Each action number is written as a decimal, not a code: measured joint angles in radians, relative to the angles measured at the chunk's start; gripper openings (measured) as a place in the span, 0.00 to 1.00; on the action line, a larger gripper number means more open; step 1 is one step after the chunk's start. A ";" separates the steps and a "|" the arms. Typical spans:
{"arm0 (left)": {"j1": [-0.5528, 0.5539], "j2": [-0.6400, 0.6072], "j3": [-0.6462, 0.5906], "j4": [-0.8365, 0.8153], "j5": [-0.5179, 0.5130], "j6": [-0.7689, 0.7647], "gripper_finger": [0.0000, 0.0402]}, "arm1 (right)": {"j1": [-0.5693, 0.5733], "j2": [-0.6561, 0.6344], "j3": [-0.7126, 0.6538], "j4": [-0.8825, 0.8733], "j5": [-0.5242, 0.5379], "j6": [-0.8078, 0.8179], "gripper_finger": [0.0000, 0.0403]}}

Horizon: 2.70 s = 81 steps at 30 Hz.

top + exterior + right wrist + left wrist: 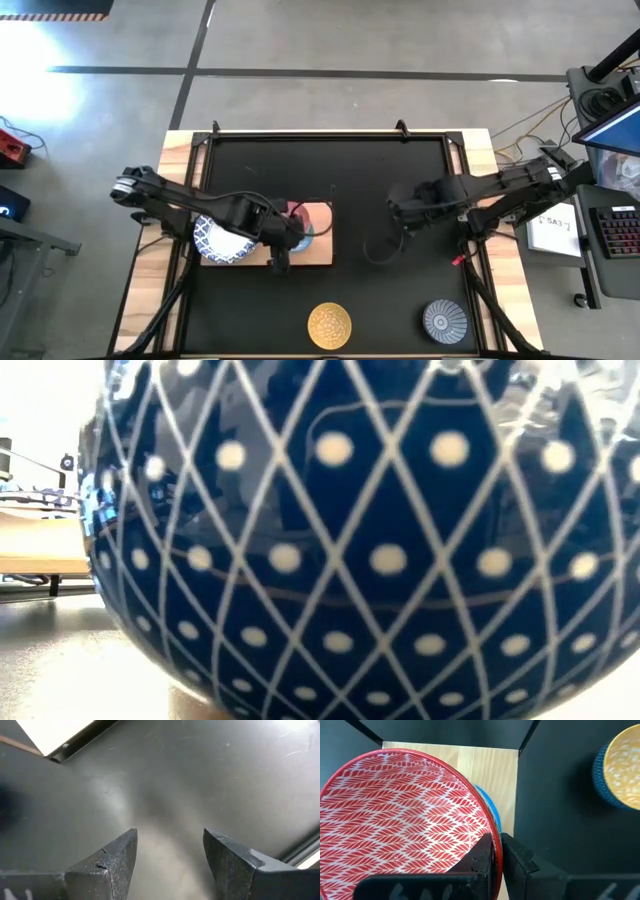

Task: Place and stack bowls onto a shelf
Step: Stack the red bowl on top of the light blue bowl on the shelf, then stack the dark blue bowl on top of the red bowl on the shelf

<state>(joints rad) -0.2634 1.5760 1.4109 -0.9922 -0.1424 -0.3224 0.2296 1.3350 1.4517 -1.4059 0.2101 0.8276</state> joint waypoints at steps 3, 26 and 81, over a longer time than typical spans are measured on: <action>0.000 0.023 0.000 -0.004 -0.022 0.007 0.03 | 0.046 0.000 0.000 0.000 0.021 0.052 0.54; -0.006 0.107 0.000 0.005 -0.024 -0.036 0.03 | 0.212 0.000 -0.001 0.000 0.082 0.212 0.54; -0.092 0.121 0.206 -0.043 0.014 0.001 0.25 | 0.628 0.384 -0.002 0.352 -0.350 0.987 0.53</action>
<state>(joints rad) -0.3552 1.6970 1.6165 -1.0350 -0.1284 -0.3218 0.8575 1.7187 1.4498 -1.0540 -0.1402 1.8145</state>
